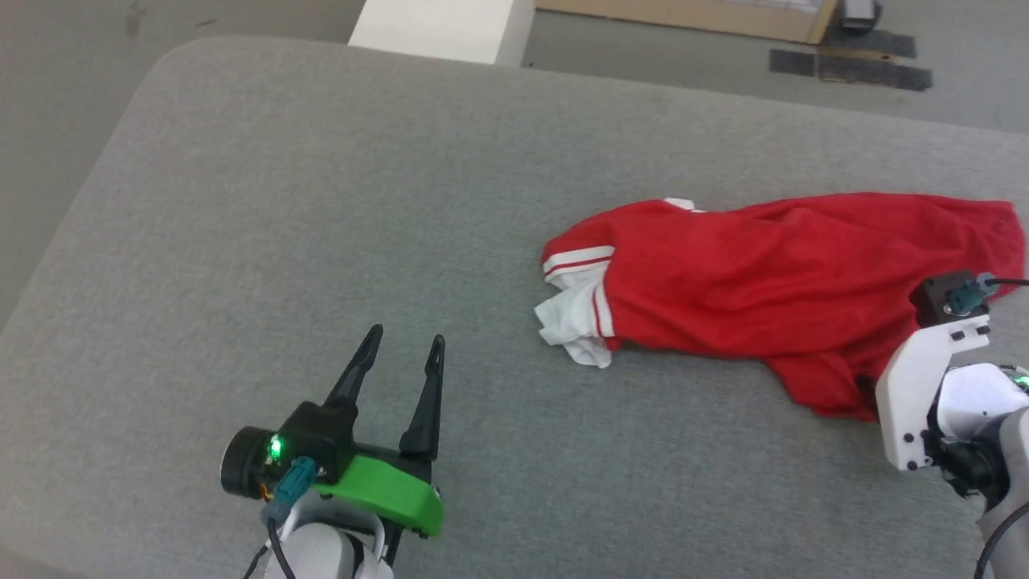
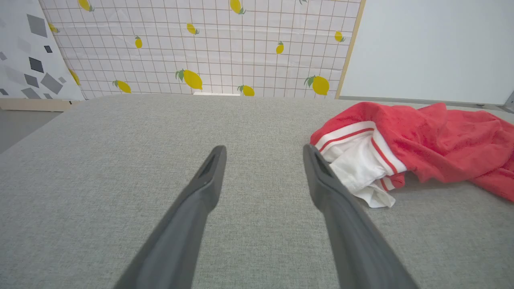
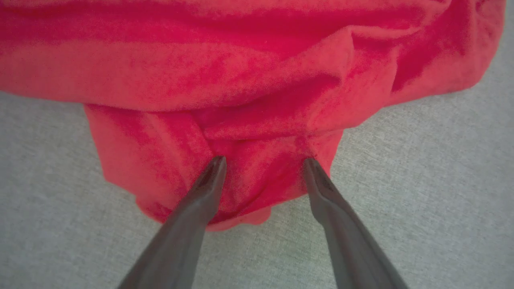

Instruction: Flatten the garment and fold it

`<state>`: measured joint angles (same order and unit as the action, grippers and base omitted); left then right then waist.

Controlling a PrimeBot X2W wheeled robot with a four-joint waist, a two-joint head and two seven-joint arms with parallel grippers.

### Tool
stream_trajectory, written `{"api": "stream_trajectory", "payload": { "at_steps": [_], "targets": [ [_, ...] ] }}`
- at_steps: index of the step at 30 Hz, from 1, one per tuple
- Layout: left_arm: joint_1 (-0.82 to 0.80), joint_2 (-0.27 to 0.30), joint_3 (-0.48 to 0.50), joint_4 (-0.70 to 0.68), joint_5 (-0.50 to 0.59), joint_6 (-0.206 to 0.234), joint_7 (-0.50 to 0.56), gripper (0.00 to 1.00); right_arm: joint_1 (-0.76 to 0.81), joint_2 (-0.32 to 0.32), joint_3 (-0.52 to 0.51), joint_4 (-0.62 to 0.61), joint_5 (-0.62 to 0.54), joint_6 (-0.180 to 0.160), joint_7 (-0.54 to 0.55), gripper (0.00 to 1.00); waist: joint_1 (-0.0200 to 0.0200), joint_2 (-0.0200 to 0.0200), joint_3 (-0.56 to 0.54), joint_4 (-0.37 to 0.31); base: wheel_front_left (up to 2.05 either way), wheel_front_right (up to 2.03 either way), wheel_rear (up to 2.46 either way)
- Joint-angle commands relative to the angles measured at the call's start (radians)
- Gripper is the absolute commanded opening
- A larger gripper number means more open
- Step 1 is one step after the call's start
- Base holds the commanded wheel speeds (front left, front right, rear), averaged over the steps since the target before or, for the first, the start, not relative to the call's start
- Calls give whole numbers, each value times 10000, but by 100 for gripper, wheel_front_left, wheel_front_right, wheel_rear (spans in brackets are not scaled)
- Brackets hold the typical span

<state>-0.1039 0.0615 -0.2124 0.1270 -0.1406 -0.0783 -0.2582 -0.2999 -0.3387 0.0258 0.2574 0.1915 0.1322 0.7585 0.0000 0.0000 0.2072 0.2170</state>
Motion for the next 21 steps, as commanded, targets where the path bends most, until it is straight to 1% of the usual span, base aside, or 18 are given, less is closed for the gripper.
{"api": "stream_trajectory", "payload": {
  "at_steps": [1, 4, 7, 8, 9, 12, 15, 18, 21],
  "targets": [
    [-180, -62, 4, 34, 51, -30, -36, 100, -127, -91, 68, 160, 136, -15, 160, 100, 0, 0, 411, 519, 0, 0, 0],
    [-201, -86, 40, 72, 28, -16, -36, 100, -112, -298, 243, 501, 181, -15, 462, 100, 0, 0, 405, 634, 0, 0, 0],
    [-169, -97, 83, 106, 23, -6, -36, 100, -17, -315, 292, 757, 238, -15, 457, 100, 0, 0, 316, 641, 0, 0, 0],
    [-144, -100, 101, 123, 30, -1, -36, 100, 39, -314, 343, 837, 257, -15, 426, 46, 0, 0, 258, 621, 0, 0, 0],
    [-125, -102, 114, 139, 37, 2, -36, 100, 92, -328, 406, 878, 287, -15, 406, 0, 0, 0, 206, 594, 0, 0, 0],
    [-55, -106, 143, 206, 67, 4, -36, 100, 278, -445, 625, 920, 516, -15, 395, 0, 0, 0, -63, 429, 0, 0, 0],
    [34, -108, 176, 256, 82, -3, -36, 100, 525, -516, 740, 684, 822, -15, 533, 0, 0, 0, -383, 226, 0, 0, 0],
    [173, -110, 180, 270, 65, 21, -36, 100, 1047, -569, 970, 149, 1547, -15, 949, 0, 0, 0, -761, -21, 0, 0, 0],
    [320, -110, 135, 300, 34, 49, -36, 100, 1858, -705, 1269, -575, 2303, -15, 1683, 0, 0, 0, -1107, -216, 0, 0, 0]
  ]
}}
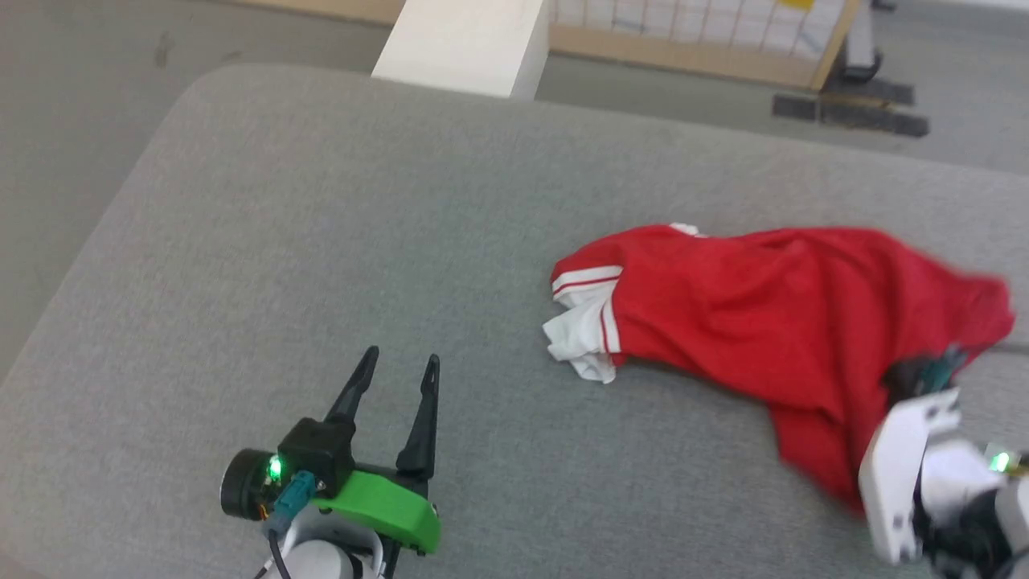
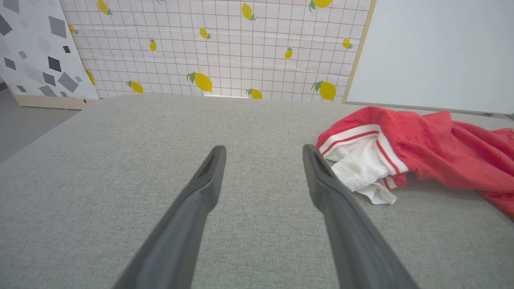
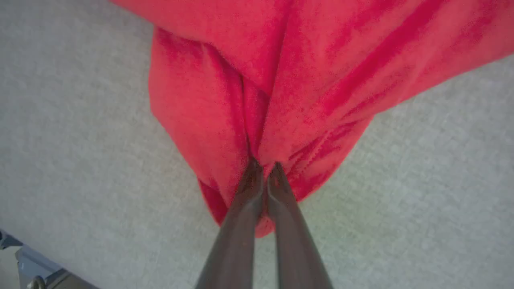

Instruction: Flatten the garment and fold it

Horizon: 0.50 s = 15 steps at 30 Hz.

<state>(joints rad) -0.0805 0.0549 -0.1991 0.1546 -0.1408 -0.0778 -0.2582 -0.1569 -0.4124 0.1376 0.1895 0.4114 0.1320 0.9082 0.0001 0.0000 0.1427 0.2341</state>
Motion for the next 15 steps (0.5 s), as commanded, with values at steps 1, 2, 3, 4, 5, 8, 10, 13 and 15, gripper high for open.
{"api": "stream_trajectory", "payload": {
  "at_steps": [1, 2, 3, 4, 5, 8, 10, 13, 15],
  "targets": [
    [118, -45, -14, 29, 27, 53, -36, 100, 693, -28, 238, -136, 323, -13, 407, 0, -1, 0, -548, -427, 0, 0, 0],
    [158, -45, -40, 39, 18, 66, -36, 100, 1042, -95, 336, -439, 594, -13, 679, 0, -1, 0, -655, -467, 0, 0, 0],
    [193, -45, -57, 46, 9, 79, -36, 100, 1328, -129, 406, -683, 802, -13, 887, 0, -1, 0, -742, -498, 0, 0, 0],
    [242, -46, -76, 56, -1, 94, -36, 100, 1688, -146, 474, -977, 1051, -13, 1129, 0, -1, 0, -844, -527, 0, 0, 0],
    [287, -46, -91, 69, -5, 106, -36, 100, 1988, -131, 532, -1197, 1246, -13, 1319, 0, -1, 0, -930, -544, 0, 0, 0],
    [424, -46, -139, 103, -13, 138, -36, 100, 2930, -83, 791, -1827, 1807, -13, 1843, 0, -1, 0, -1127, -575, 0, 0, 0],
    [501, -46, -171, 127, -13, 154, -36, 100, 3525, -69, 1018, -2201, 2082, -13, 2077, 0, -1, 0, -1234, -579, 0, 0, 0],
    [544, -46, -182, 135, -17, 159, -36, 100, 3934, 44, 1083, -2509, 2153, -13, 2068, 0, -1, 0, -1308, -587, 0, 0, 0],
    [570, -46, -182, 138, -8, 154, -36, 100, 3933, 144, 957, -2637, 1974, -13, 1744, 0, -1, 0, -1333, -588, 0, 0, 0]
  ]
}}
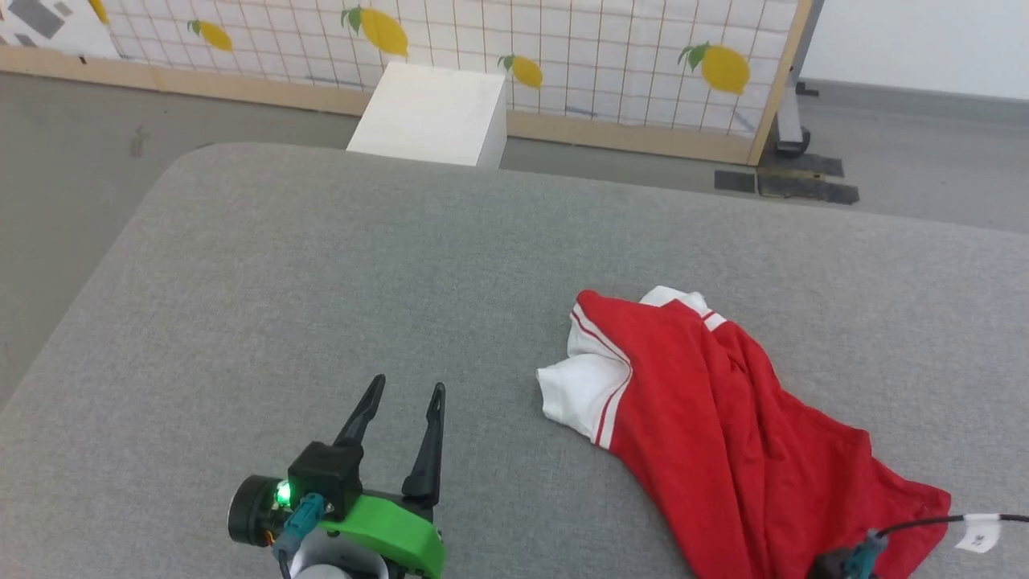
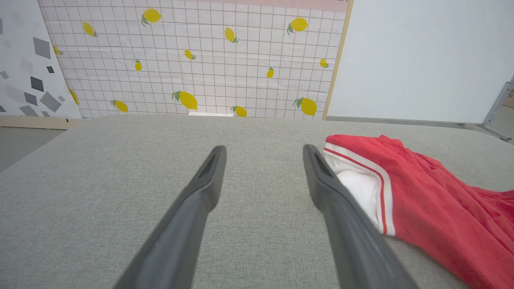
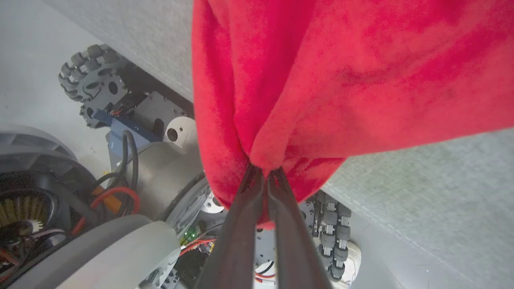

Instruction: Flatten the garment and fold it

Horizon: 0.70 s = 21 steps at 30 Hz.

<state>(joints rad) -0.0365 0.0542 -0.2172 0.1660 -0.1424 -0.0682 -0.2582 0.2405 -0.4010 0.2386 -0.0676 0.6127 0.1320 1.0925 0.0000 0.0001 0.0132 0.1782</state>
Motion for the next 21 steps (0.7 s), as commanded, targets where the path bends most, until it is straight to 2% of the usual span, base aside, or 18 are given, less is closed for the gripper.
{"api": "stream_trajectory", "payload": {
  "at_steps": [1, 2, 8, 12, 14, 21],
  "targets": [
    [137, -39, -2, 25, 18, 52, -36, 100, -114, 78, -147, -106, -191, -13, -346, 86, 0, -1, -42, -27, 0, 0, 0],
    [139, -39, -3, 28, 27, 44, -36, 100, -179, 121, -230, -97, -289, -13, -484, 100, 0, -1, -46, -20, 0, 0, 0],
    [100, -39, 6, 21, 56, -7, -36, 100, -1133, 332, -1180, -463, -487, -13, -849, 100, 0, -1, 109, 82, 0, 0, 0],
    [-11, -39, -62, -19, 23, -27, -36, 100, -2308, 451, -1896, -733, -774, -13, -874, 100, 0, -1, 438, 239, 0, 0, 0],
    [-131, -39, -123, -57, -27, -25, -36, 100, -3016, 258, -1987, -631, -1241, -13, -987, 100, 0, -1, 719, 370, 0, 0, 0],
    [-932, -39, -357, -128, -293, 28, -36, 100, -5655, 275, -1881, 1362, -1959, -13, -1506, 100, 0, -1, 1886, 1148, 0, 0, 0]
  ]
}}
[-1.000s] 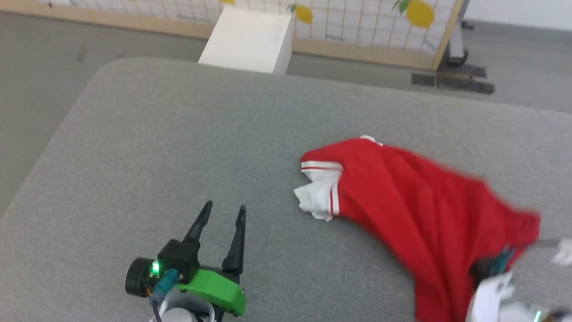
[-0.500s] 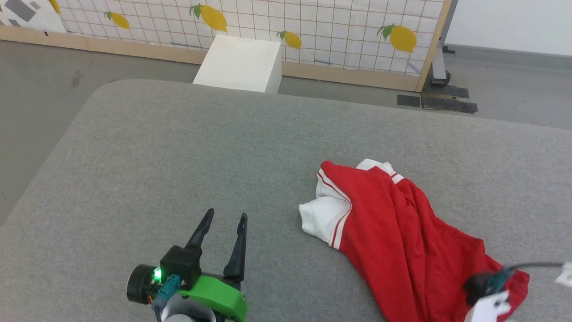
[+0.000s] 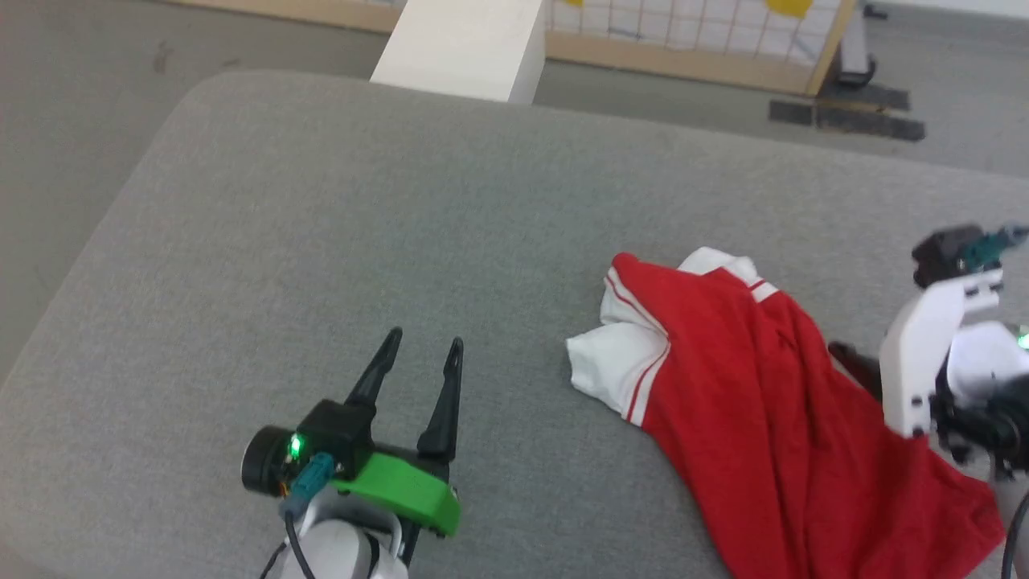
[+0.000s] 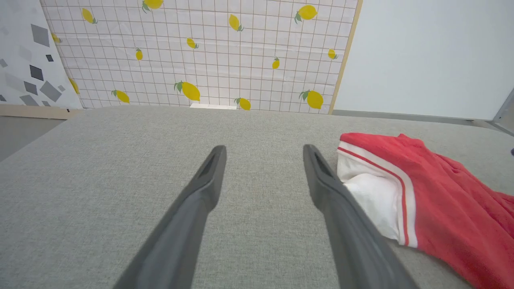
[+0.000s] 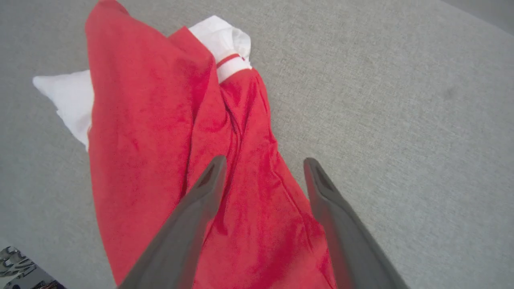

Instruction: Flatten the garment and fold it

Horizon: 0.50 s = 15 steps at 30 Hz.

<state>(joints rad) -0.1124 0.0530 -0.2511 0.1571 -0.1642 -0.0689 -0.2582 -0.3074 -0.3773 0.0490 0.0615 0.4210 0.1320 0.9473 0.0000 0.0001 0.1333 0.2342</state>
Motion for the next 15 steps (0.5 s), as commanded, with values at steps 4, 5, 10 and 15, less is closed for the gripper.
{"api": "stream_trajectory", "payload": {
  "at_steps": [4, 5, 10, 15],
  "targets": [
    [-453, -28, -140, -84, -226, 110, -36, 100, -1388, 66, 263, 1451, -310, -13, -98, 100, 0, -1, 1163, 975, 0, 0, 0],
    [-500, -28, -186, -82, -262, 126, -36, 100, -1654, -3, 374, 1808, -443, -13, -140, 100, 0, -1, 1258, 1069, 0, 0, 0],
    [-635, -28, -347, -69, -421, 215, -36, 100, -2507, -269, 916, 3171, -862, -13, -420, 100, 0, -1, 1541, 1410, 0, 0, 0],
    [-694, -28, -424, -69, -512, 306, -36, 100, -2824, -381, 1622, 4128, -901, -13, -722, 100, 0, -1, 1640, 1562, 0, 0, 0]
  ]
}}
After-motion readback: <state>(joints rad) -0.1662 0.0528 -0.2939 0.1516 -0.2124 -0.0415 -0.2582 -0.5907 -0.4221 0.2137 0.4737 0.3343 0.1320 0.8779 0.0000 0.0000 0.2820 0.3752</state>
